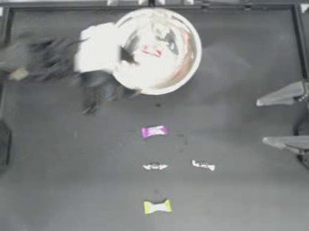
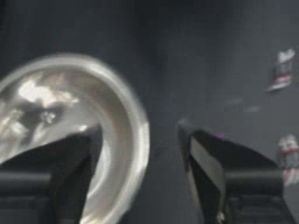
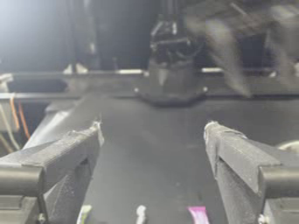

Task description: Put candies in bowl

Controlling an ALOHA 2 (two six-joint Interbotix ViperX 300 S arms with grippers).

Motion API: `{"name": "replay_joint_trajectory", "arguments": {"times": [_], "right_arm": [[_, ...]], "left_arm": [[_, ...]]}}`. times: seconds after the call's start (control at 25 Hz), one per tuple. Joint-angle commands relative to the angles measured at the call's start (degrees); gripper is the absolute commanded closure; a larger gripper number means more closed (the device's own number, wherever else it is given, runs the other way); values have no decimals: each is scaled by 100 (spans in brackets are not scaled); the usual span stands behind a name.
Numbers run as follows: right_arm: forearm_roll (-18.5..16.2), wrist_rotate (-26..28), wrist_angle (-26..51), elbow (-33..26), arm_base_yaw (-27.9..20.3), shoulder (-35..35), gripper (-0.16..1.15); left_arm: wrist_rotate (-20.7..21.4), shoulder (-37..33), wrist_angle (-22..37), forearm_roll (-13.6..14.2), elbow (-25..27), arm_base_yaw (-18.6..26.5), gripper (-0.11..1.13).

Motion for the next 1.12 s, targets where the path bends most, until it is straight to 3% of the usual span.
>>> {"name": "replay_joint_trajectory", "arguments": {"times": [0.04,0.6,0.88,1.12], "right_arm": [[26,0,35,-97,0,9,-1],[70,0,211,-167,0,-62,-1],[158,-9,501,-255,-79,-62,-1],[352,0,2224,-958,-185,308,-1]], "left_arm": [[-97,-888,-686,-237,606,-334,17],[-202,-2927,-2487,-984,3146,-896,17],[-211,-3234,-2725,-1046,3647,-1081,17],[-193,-3340,-2760,-1046,3753,-1081,17]]}}
